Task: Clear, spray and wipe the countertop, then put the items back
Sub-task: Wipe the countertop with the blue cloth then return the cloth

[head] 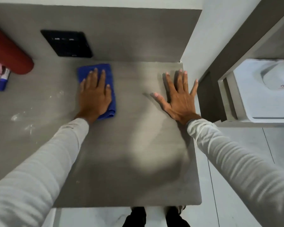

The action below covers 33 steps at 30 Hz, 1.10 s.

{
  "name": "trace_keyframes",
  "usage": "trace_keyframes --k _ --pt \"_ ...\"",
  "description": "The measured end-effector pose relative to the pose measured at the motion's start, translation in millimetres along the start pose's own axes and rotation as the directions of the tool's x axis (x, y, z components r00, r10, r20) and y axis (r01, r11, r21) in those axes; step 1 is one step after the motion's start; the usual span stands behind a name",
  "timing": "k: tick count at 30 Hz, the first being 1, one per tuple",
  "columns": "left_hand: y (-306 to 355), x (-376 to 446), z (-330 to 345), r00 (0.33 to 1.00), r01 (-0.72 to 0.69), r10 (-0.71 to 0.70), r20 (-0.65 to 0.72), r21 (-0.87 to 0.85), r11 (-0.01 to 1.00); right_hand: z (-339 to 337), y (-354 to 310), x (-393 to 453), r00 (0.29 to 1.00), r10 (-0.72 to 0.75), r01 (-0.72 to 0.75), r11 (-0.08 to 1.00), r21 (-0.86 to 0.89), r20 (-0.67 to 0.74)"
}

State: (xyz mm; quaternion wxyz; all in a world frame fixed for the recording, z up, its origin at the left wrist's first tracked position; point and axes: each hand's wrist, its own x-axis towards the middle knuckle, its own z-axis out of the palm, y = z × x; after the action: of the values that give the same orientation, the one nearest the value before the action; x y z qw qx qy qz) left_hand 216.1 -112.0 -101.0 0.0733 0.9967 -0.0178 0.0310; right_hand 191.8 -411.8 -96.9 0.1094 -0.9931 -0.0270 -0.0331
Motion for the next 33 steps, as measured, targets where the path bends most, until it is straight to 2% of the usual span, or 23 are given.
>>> trace_keyframes --k 4,8,11,14,16,17,19,21,23,26,30,33 --pt "13.3 -71.8 -0.4 0.975 0.211 -0.211 -0.066 0.000 0.977 0.5 -13.1 20.0 0.996 -0.038 0.039 0.999 -0.010 0.079" --pt "96.8 -143.5 4.2 0.934 0.346 -0.348 -0.083 -0.035 0.937 3.1 -17.8 24.0 0.992 -0.062 0.062 0.998 -0.003 0.112" --pt "171.3 -188.5 5.3 0.934 0.348 -0.352 -0.062 -0.076 0.935 2.7 -17.2 25.5 0.994 -0.070 0.069 0.998 0.011 0.087" --pt "205.3 -225.1 2.0 0.977 0.215 -0.214 0.016 -0.048 0.975 1.6 -17.5 27.5 0.992 -0.098 0.098 0.995 0.004 0.085" --pt "181.4 -234.1 -5.9 0.998 -0.010 0.013 0.056 -0.043 0.999 1.1 -17.5 26.3 0.988 -0.122 0.124 0.992 -0.008 0.091" --pt "158.6 -233.2 -10.2 0.981 -0.175 0.178 0.084 -0.031 0.984 0.7 -17.2 24.4 0.987 -0.131 0.133 0.991 -0.015 0.093" --pt "102.5 -218.6 -21.4 0.863 -0.484 0.479 0.162 -0.005 0.875 0.5 -19.0 20.3 0.981 -0.166 0.168 0.986 -0.014 0.096" --pt "51.1 -191.6 -33.7 0.745 -0.648 0.630 0.219 0.010 0.762 2.0 -26.2 16.3 0.970 -0.220 0.220 0.975 0.007 0.101" --pt "13.4 -159.7 -41.4 0.715 -0.683 0.659 0.234 0.030 0.730 3.5 -38.4 14.5 0.962 -0.256 0.255 0.967 0.020 0.091" --pt "-31.8 -112.8 -45.4 0.742 -0.659 0.633 0.218 0.066 0.749 7.1 -64.3 17.8 0.961 -0.263 0.262 0.965 0.022 0.085" --pt "-88.5 -57.1 -50.6 0.843 -0.531 0.508 0.174 0.132 0.837 13.7 -104.1 24.1 0.970 -0.231 0.230 0.973 0.023 0.079" --pt "-133.4 -38.5 -49.0 0.944 -0.325 0.317 0.088 0.108 0.939 19.2 -130.9 21.6 0.976 -0.197 0.197 0.980 0.015 0.090"
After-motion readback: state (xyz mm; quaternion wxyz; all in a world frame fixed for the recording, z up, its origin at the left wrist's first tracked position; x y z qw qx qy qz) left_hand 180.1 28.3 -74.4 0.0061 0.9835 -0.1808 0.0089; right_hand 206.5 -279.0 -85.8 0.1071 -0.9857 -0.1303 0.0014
